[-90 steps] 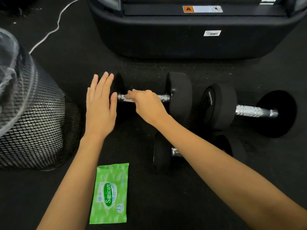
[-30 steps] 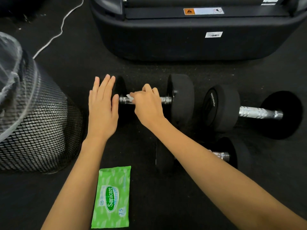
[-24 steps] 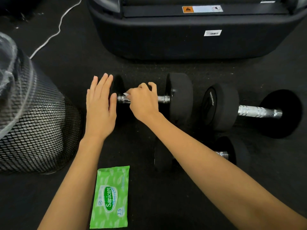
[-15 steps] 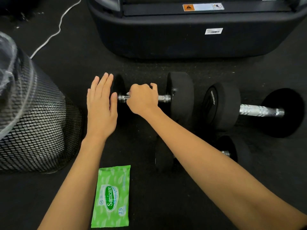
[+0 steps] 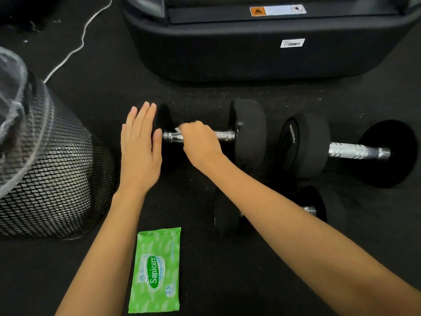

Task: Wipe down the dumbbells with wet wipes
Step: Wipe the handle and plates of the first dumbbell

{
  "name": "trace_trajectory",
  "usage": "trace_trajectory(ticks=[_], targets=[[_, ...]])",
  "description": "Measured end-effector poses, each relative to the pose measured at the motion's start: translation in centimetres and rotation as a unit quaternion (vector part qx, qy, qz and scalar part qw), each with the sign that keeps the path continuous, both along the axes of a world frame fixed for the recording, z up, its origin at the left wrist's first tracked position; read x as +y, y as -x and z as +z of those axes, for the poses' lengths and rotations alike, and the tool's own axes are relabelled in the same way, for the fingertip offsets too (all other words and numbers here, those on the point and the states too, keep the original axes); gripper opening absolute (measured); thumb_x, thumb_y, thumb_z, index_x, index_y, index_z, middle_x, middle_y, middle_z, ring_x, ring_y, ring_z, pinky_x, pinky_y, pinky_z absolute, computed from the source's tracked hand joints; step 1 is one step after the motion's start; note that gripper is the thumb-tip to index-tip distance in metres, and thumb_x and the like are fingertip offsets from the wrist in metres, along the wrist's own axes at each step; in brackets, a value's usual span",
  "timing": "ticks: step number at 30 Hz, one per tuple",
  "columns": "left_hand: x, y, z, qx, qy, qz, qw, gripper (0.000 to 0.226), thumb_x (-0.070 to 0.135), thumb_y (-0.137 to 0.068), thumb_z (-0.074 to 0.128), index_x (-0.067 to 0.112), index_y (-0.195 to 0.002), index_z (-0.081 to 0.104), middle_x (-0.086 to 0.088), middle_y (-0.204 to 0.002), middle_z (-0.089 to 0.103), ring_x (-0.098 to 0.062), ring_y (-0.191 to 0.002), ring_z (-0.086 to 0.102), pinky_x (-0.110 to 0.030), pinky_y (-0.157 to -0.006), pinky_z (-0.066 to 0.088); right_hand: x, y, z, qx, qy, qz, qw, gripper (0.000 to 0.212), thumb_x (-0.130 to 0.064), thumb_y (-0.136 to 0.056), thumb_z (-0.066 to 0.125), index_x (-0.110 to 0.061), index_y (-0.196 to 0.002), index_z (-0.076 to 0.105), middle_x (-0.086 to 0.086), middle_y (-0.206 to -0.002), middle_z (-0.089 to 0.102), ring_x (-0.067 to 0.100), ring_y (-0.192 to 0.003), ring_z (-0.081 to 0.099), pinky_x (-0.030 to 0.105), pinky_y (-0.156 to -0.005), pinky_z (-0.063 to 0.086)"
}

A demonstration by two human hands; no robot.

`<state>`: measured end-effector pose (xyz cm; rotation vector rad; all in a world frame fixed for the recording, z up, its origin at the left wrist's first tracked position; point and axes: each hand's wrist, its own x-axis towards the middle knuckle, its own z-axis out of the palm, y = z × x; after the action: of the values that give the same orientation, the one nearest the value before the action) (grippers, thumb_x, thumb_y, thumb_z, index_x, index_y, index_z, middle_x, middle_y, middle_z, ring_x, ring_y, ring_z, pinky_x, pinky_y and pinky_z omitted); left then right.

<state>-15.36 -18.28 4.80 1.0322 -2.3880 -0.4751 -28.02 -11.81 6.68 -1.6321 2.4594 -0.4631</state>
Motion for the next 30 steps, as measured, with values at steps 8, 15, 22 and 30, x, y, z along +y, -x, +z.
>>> trace_trajectory(ticks=[8, 15, 22, 30], targets=[[0.2, 0.3, 0.0, 0.002, 0.0, 0.008, 1.0, 0.049, 0.022, -0.107, 0.035, 0.018, -0.155, 0.026, 0.003, -0.162, 0.022, -0.016, -0.152, 0.006, -0.043, -0.123, 0.005, 1.4, 1.2, 0.4, -0.005, -0.001, -0.037, 0.999, 0.018, -0.007, -0.091, 0.059, -0.008, -0.109, 0.058, 0.009, -0.106, 0.062, 0.025, -0.098, 0.059, 0.031, -0.08, 0.044], [0.1, 0.0, -0.1, 0.015, -0.004, -0.004, 1.0, 0.048, 0.024, -0.107, 0.035, 0.019, -0.154, 0.027, 0.003, -0.162, 0.022, -0.015, -0.152, 0.006, -0.045, -0.124, 0.007, 2.1, 1.2, -0.6, 0.006, 0.005, -0.02, 1.0, 0.032, -0.004, -0.091, 0.055, -0.014, -0.121, 0.059, 0.005, -0.112, 0.064, 0.022, -0.103, 0.058, 0.03, -0.079, 0.046], [0.4, -0.1, -0.3, 0.017, -0.003, 0.004, 1.0, 0.049, 0.024, -0.107, 0.035, 0.02, -0.155, 0.026, 0.005, -0.163, 0.021, -0.013, -0.152, 0.005, -0.042, -0.123, 0.005, 0.1, 0.0, 0.7, -0.032, 0.026, -0.012, 0.999, 0.019, -0.006, -0.092, 0.057, -0.009, -0.11, 0.059, 0.008, -0.107, 0.065, 0.023, -0.106, 0.059, 0.036, -0.104, 0.037], [0.2, -0.3, -0.1, 0.014, -0.013, -0.003, 1.0, 0.05, 0.024, -0.107, 0.035, 0.021, -0.155, 0.025, 0.006, -0.163, 0.019, -0.012, -0.152, 0.003, -0.04, -0.123, 0.003, 0.9, 1.3, -1.3, -0.022, 0.005, -0.019, 1.0, 0.032, -0.007, -0.09, 0.055, -0.018, -0.119, 0.063, 0.005, -0.103, 0.065, 0.024, -0.095, 0.06, 0.033, -0.079, 0.047]])
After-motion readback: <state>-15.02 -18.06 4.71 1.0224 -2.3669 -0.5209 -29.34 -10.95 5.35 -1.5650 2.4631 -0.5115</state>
